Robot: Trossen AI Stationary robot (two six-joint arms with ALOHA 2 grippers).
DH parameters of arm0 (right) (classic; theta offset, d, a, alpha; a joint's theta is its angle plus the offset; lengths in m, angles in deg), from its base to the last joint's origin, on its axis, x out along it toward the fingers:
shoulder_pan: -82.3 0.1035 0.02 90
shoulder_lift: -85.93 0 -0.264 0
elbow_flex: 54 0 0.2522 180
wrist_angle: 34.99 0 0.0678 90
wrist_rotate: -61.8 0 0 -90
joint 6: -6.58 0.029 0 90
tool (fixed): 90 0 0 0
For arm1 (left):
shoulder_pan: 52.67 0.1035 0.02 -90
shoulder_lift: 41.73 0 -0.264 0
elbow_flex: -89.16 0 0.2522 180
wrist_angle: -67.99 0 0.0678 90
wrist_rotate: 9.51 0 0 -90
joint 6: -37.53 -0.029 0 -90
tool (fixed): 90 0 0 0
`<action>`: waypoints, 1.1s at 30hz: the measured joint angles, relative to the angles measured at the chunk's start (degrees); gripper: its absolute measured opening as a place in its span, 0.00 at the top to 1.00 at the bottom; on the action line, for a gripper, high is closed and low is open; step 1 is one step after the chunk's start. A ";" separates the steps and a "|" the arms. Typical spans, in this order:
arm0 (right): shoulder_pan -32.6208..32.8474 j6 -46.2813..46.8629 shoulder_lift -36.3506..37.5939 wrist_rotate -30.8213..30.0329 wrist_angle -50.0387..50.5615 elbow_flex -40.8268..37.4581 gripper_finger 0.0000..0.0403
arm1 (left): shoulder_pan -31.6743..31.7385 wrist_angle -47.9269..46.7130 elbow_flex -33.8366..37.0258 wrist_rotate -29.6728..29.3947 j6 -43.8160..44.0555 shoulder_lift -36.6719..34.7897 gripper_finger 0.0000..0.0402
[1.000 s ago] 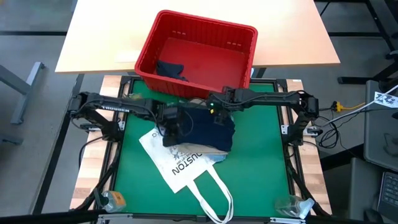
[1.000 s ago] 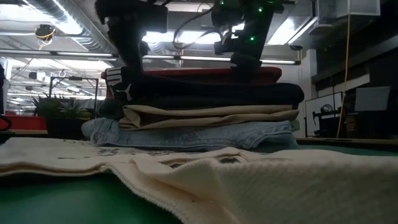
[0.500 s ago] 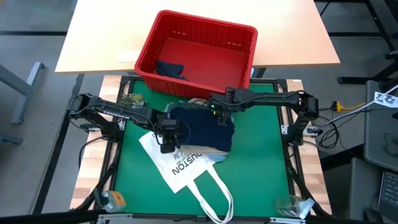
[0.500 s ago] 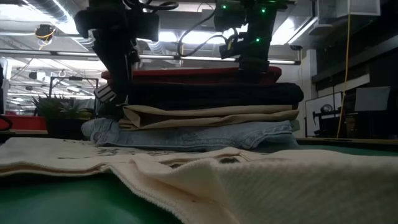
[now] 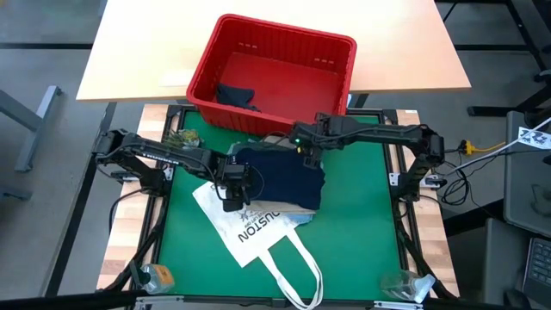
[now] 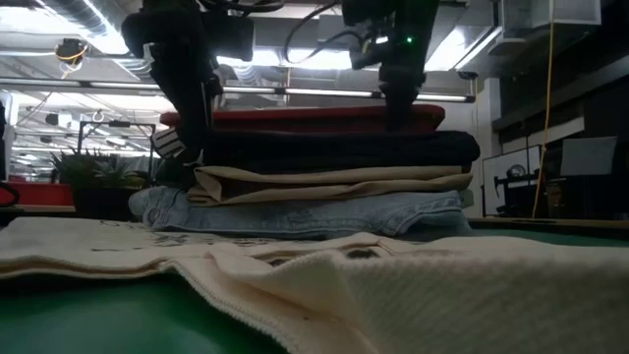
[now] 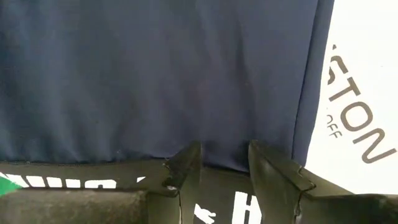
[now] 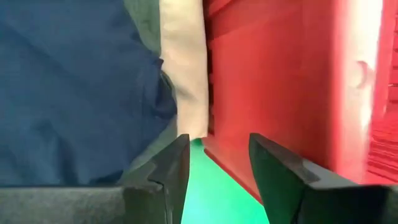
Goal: Fold Laundry from Bin
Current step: Stack the dark blue boxers on top of the green shirt
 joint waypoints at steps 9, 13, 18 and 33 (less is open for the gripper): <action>0.00 0.11 0.04 0.62 2.52 1.71 0.59 | 0.00 0.03 -0.04 0.00 0.00 -1.45 0.68; 0.00 0.21 0.04 3.89 2.24 1.70 0.59 | 0.00 0.35 -0.07 -0.20 0.00 -4.28 0.68; 0.05 0.20 0.04 6.01 1.98 1.71 0.59 | 0.15 0.38 -0.15 -3.00 -0.04 -8.23 0.68; 7.84 4.87 0.04 13.55 0.36 -1.66 0.59 | 13.10 0.50 -0.13 -13.28 -0.66 -6.90 0.68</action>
